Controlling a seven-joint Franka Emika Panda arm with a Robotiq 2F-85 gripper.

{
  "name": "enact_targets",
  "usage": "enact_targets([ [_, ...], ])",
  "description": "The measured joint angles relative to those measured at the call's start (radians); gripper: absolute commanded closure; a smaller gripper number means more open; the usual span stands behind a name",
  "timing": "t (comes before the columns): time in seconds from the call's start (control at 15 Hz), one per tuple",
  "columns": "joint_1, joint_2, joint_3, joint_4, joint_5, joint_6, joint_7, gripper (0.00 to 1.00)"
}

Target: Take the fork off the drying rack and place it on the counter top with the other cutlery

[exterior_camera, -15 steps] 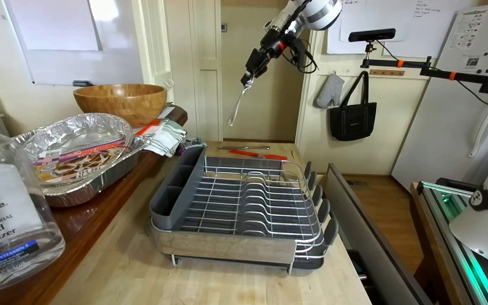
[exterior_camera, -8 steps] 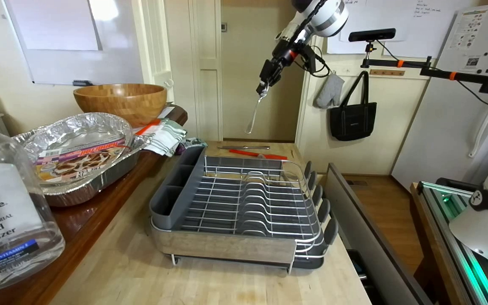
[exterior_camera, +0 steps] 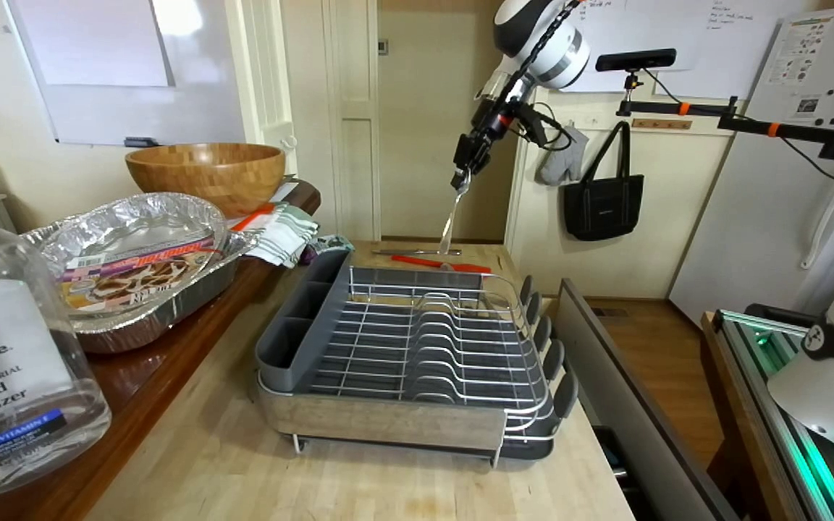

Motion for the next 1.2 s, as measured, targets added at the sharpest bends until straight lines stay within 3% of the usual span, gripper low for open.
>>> enact_targets([
  [1.2, -0.019, 0.177, 0.026, -0.003, -0.168, 0.092, 0.156, 0.98],
])
